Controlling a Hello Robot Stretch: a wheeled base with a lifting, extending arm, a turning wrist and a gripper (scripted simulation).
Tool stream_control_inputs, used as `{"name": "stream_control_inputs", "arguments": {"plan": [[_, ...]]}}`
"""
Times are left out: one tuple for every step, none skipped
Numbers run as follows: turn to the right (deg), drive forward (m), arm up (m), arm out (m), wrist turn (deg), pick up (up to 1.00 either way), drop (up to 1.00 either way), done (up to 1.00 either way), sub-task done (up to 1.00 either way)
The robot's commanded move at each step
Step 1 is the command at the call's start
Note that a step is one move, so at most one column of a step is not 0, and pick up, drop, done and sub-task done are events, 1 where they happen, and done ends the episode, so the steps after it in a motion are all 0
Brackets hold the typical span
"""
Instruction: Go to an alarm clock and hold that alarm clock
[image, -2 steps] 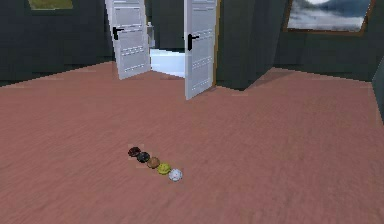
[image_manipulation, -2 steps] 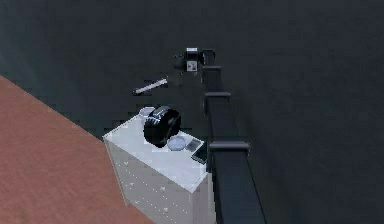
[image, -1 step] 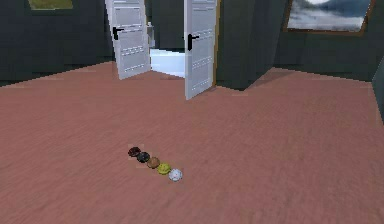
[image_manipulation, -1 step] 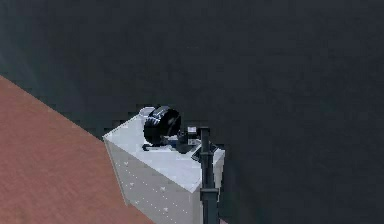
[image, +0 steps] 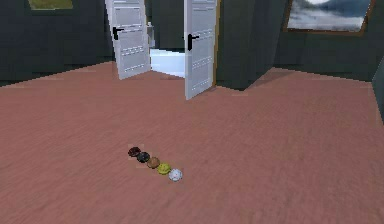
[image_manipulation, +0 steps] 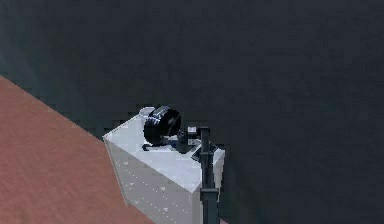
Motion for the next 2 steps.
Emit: {"name": "stream_control_inputs", "arguments": {"plan": [[0.0,0.0,0.1,0.0,0.0,0.0,0.0,0.0,0.0],[0.0,0.0,0.0,0.0,0.0,0.0,0.0,1.0,0.0]]}}
